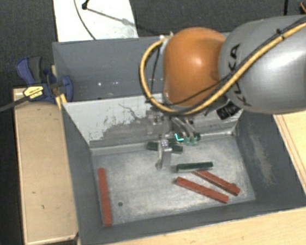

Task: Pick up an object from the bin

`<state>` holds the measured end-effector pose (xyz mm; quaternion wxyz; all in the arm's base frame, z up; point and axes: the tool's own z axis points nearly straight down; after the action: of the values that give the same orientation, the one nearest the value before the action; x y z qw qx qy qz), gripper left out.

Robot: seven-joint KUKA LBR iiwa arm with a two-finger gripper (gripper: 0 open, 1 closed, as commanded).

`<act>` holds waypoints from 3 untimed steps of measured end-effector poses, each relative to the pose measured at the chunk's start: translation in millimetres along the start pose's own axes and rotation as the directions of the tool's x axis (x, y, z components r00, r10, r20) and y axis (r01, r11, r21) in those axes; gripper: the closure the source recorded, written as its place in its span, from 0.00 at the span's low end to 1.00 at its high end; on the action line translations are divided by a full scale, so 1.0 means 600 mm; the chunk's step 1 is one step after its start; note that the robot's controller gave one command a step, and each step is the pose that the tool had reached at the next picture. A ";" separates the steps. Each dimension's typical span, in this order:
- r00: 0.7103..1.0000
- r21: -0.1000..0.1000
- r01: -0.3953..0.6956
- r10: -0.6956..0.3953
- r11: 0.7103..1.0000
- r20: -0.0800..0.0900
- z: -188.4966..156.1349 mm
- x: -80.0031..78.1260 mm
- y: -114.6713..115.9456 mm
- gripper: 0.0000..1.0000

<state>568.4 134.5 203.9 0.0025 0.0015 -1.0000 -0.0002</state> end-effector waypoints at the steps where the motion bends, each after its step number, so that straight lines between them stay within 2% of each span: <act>1: 0.947 -0.002 -0.321 0.321 0.947 0.006 0.225 -0.012 -0.095 0.00; 2: 0.890 -0.001 -0.456 0.456 0.890 0.005 0.173 0.087 -0.168 0.00; 3: 0.781 -0.002 -0.624 0.624 0.781 0.002 0.164 0.111 -0.186 0.00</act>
Offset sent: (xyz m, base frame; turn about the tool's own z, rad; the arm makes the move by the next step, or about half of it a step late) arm 0.0066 -0.0560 -0.1339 0.3254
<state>501.9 22.5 106.0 0.0011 -0.3293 -0.9442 0.0003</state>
